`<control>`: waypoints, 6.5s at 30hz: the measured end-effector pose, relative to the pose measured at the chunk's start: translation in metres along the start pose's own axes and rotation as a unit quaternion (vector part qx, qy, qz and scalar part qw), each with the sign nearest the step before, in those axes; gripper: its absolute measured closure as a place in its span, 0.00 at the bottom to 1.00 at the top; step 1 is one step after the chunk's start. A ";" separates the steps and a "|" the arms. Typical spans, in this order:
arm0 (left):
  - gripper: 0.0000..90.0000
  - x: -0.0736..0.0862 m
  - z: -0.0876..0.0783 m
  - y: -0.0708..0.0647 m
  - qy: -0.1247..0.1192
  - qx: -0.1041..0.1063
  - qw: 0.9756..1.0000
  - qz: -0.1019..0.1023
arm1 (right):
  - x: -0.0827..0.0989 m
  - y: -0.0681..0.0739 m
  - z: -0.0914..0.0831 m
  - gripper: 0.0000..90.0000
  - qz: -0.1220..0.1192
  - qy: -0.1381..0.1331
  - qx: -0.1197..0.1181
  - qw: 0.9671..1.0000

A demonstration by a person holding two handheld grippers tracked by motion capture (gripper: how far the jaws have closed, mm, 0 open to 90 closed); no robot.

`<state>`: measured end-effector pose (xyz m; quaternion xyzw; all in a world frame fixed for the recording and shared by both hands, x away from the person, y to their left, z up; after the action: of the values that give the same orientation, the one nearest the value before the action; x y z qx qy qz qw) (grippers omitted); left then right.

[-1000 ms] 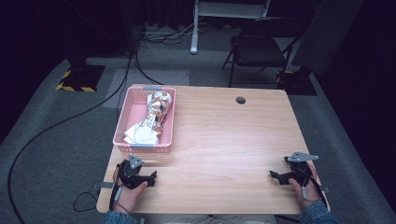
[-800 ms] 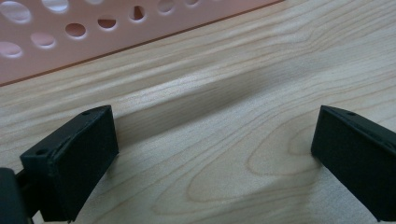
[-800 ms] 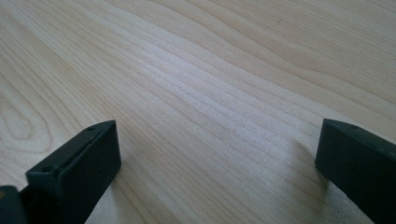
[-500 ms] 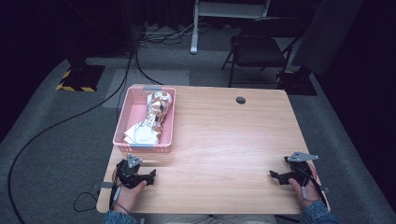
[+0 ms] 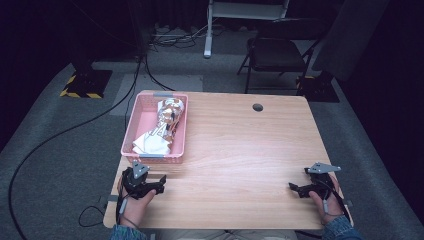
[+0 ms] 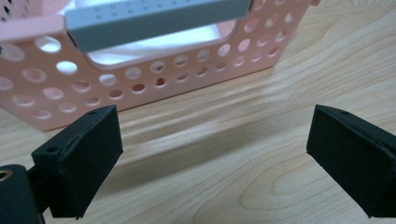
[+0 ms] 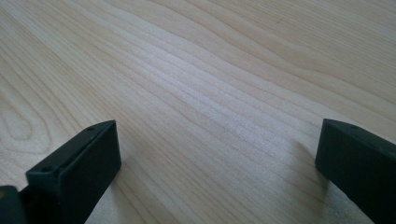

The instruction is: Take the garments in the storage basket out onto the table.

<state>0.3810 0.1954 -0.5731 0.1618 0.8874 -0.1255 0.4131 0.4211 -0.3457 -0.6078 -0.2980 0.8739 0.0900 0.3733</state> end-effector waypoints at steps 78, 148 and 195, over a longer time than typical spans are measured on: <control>0.05 -0.127 -0.002 0.019 -0.040 -0.010 0.999 0.015 | 0.000 0.000 0.000 0.00 0.002 0.000 0.002 1.000; 0.04 -0.142 0.125 0.069 0.030 -0.049 0.998 -0.026 | 0.000 0.000 0.000 0.00 0.002 0.001 0.002 1.000; 0.60 -0.122 0.144 0.068 0.138 -0.052 0.989 -0.027 | 0.000 0.000 0.000 0.00 0.002 0.001 0.002 1.000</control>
<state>0.5812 0.1841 -0.5746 0.1314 0.9453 -0.0665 0.2910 0.4215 -0.3454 -0.6078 -0.2954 0.8750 0.0889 0.3732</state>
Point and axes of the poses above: each handheld gripper's, and its own axes: z roughly forward along the jaws, x roughly out of its underside, y roughly to its left, the point moved 8 cm from there along z, roughly forward along the jaws, and after that the axes turned 5 degrees about x, right-handed, at the moved point
